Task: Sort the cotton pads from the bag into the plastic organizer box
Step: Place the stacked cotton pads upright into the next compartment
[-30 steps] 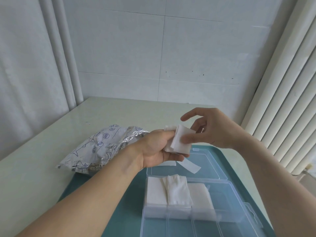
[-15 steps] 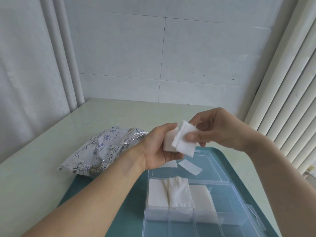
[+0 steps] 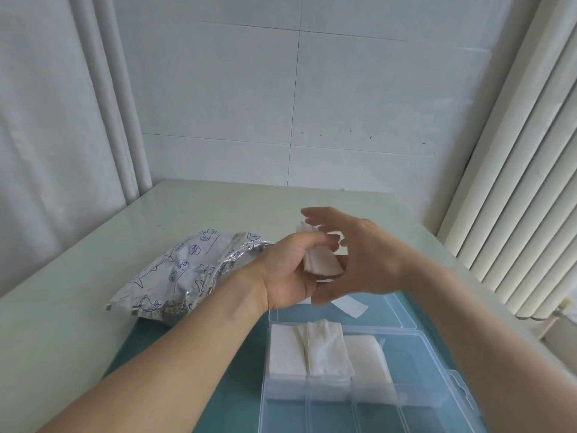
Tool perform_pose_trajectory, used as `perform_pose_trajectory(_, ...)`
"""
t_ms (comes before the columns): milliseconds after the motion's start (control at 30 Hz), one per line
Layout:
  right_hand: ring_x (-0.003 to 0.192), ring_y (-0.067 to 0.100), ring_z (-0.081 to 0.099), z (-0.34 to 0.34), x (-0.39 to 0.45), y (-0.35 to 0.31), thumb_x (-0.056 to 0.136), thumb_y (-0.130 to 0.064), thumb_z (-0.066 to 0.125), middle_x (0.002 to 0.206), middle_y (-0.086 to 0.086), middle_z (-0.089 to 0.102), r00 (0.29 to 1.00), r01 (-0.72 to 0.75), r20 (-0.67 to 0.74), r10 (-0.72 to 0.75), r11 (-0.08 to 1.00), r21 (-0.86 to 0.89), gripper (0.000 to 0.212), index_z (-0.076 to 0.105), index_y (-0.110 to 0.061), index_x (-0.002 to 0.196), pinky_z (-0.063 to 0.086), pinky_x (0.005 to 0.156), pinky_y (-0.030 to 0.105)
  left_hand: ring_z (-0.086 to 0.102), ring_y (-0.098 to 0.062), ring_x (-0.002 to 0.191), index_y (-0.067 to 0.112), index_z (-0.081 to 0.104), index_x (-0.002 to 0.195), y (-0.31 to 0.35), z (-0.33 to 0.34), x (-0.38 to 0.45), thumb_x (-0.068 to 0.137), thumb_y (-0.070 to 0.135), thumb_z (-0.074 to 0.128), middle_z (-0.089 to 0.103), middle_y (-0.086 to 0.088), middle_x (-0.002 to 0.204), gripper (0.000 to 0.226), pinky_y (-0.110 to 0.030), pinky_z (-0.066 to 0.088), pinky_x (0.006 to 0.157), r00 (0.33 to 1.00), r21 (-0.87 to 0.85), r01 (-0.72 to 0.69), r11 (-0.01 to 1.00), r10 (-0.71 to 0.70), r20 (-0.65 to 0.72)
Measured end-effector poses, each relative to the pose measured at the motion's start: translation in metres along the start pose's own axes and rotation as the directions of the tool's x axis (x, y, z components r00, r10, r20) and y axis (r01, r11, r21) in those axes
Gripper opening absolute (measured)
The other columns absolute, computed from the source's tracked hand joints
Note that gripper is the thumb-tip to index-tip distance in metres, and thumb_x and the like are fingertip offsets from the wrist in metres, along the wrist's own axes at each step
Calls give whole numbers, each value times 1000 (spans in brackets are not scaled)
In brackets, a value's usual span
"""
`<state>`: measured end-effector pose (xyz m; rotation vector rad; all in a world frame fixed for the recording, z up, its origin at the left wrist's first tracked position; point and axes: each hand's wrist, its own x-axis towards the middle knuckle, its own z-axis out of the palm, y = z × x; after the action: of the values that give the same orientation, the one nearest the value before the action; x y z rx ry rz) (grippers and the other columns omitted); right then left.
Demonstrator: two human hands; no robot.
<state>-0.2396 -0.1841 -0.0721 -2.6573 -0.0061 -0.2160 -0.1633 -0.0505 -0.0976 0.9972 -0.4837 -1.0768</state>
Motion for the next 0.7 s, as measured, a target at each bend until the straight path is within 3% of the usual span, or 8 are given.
perform_pose_trajectory(67,108,0,54,5,2,-2,53,-31,98,121,-19,56,998,-2,-59,1,1000,-30,107,43,-36,145,44,86,13,62,-27,87,19,65,100,0,1,-2,90,12,61,63,-7,91,13,-44,51,81,996,70,-10,997,4,85)
perform_pose_trajectory(167,96,3,60,3,1,-7,53,-31,96,108,-17,63,988,-5,-157,0,1000,-29,82,60,-28,126,48,79,19,59,-33,101,21,67,104,2,-1,-6,83,19,67,59,-10,105,21,-58,47,96,992,76,5,997,-14,124)
perform_pose_trajectory(333,87,12,53,-1,-7,-14,41,-58,83,100,-11,50,978,-144,-175,117,978,-149,72,53,-24,97,46,72,32,65,-26,85,14,68,106,2,0,-7,86,22,70,67,-9,93,22,-41,57,77,985,80,49,996,-61,160)
perform_pose_trajectory(400,74,15,51,0,-14,-16,45,-52,88,87,-8,54,967,-171,-211,141,976,-132,66,52,-19,88,46,67,35,65,-26,88,12,67,109,1,2,-8,87,22,70,68,-10,94,24,-42,58,79,982,102,58,993,-75,172)
perform_pose_trajectory(467,74,14,56,3,-22,-18,53,-38,93,83,-8,62,970,-146,-200,137,989,-32,57,58,-21,94,52,69,38,65,-27,92,11,66,109,0,3,-9,88,18,69,67,-11,97,23,-42,58,82,973,117,53,992,-78,218)
perform_pose_trajectory(533,86,12,67,6,-30,-21,58,-26,93,93,-9,69,980,-100,-163,117,989,110,59,63,-27,109,58,78,41,65,-24,89,11,64,106,-1,8,-10,85,16,68,65,-10,97,21,-38,58,78,963,102,34,994,-60,262)
perform_pose_trajectory(633,96,11,68,1,-42,-26,59,-19,96,107,-9,67,985,-69,-149,92,986,152,81,57,-28,129,59,85,37,65,-17,76,12,62,94,-6,16,-10,87,12,65,63,-6,86,8,-29,57,66,957,31,-27,999,17,290)
perform_pose_trajectory(700,100,7,66,-9,-52,-31,59,-20,97,117,-12,61,980,-129,-127,152,977,169,97,46,-31,141,58,89,31,63,-16,66,13,60,88,-5,24,-13,94,11,59,57,-3,76,7,-26,54,61,962,-16,-42,999,45,270)
